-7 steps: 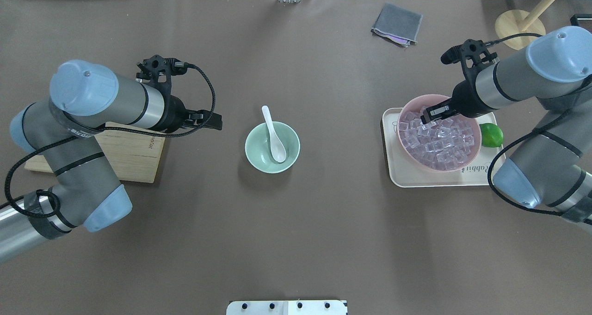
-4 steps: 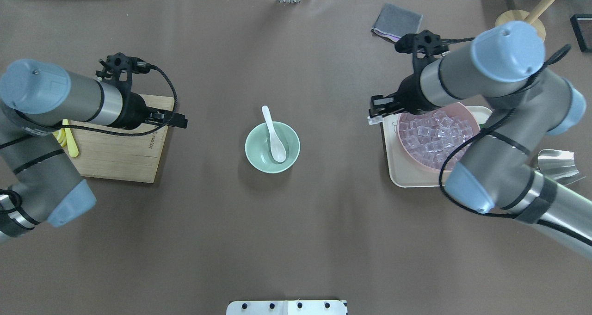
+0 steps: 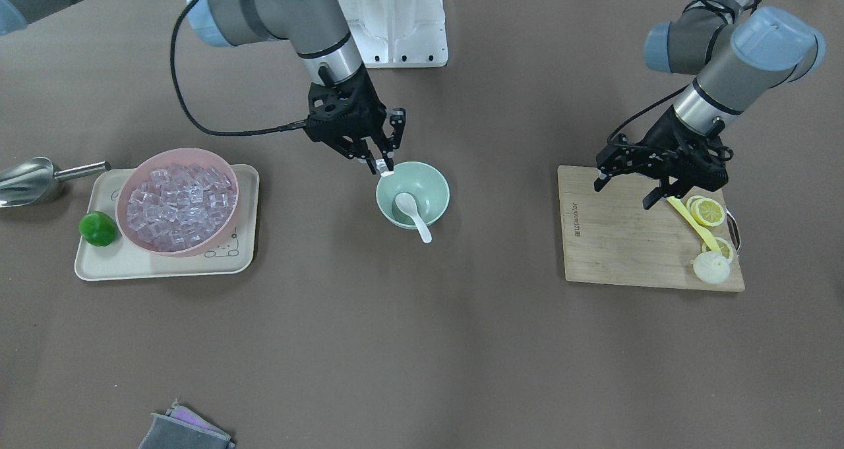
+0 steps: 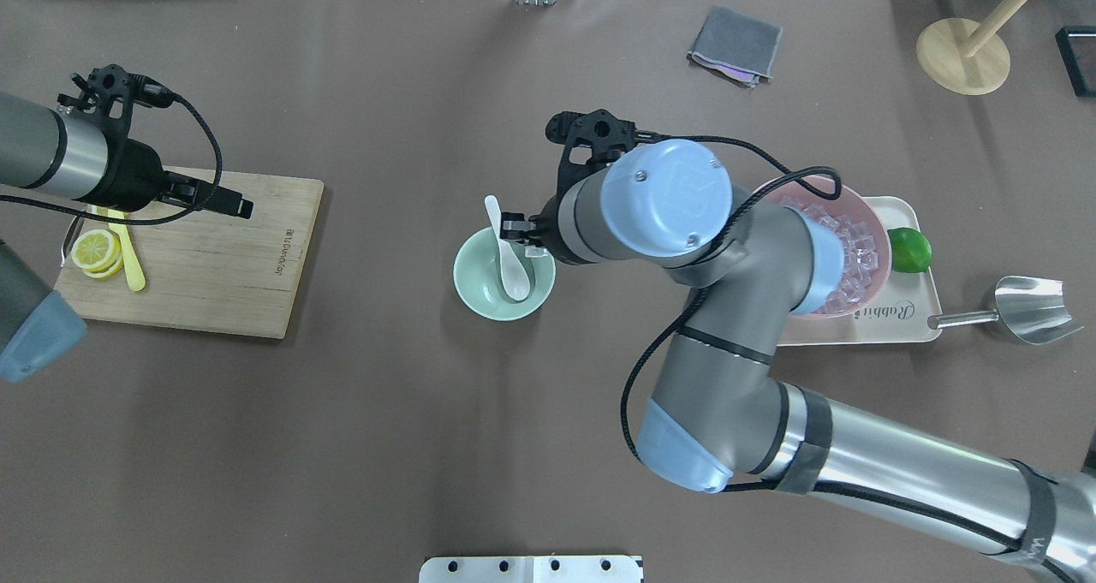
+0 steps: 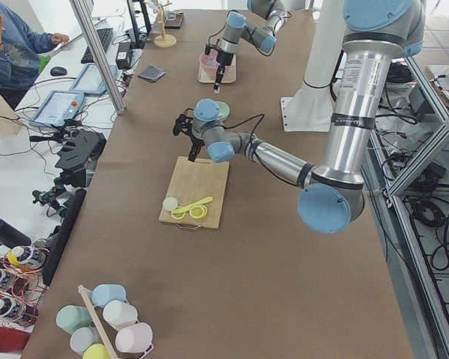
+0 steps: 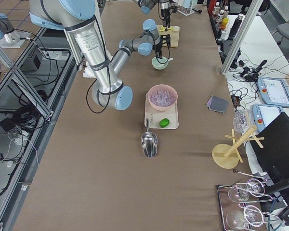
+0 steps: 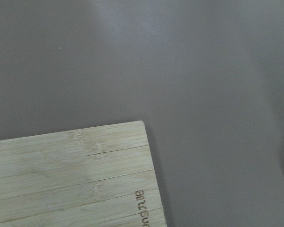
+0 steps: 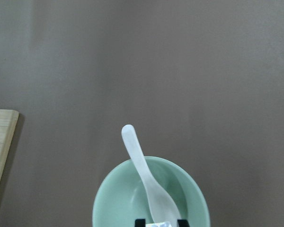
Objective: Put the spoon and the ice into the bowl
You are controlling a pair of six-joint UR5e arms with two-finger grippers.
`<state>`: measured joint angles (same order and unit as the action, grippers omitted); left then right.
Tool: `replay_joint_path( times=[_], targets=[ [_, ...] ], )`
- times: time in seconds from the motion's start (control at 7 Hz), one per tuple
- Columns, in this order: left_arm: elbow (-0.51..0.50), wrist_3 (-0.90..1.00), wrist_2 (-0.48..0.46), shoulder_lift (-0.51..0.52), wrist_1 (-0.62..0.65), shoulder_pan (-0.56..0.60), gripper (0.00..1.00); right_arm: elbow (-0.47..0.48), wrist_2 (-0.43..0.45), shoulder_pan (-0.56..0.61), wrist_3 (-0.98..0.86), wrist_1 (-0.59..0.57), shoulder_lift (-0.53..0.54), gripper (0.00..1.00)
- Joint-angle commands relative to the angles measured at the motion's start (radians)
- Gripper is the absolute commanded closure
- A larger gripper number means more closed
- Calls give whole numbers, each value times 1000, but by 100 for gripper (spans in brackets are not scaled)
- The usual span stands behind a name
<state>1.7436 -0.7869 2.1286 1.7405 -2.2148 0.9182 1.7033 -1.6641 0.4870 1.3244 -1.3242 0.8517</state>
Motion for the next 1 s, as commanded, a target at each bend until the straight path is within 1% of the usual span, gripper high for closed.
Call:
replay_joint_path(
  times=[0.0,0.14,0.29,0.43,0.57,0.71,0.86],
  targets=[
    [-10,6,5,-2,0,4,2,-79,110,-51,33,2,-63,100],
    [-12,5,4,-2,0,4,2,-77,124,-59,29,-3,-56,1],
    [-16,3,-1,-4,1,4,2,-41,121,-59,18,0,-18,0],
    [-10,-8,7,-4,3,4,2,39,112,-56,16,-36,18,0],
    [-10,-8,7,-4,6,4,2,118,97,-38,-7,-149,50,0],
    [-9,-5,5,-7,17,31,2,206,-27,41,-93,-211,138,0],
    [-7,9,34,-45,18,101,2,264,-155,162,-207,-214,247,0]
  ],
)
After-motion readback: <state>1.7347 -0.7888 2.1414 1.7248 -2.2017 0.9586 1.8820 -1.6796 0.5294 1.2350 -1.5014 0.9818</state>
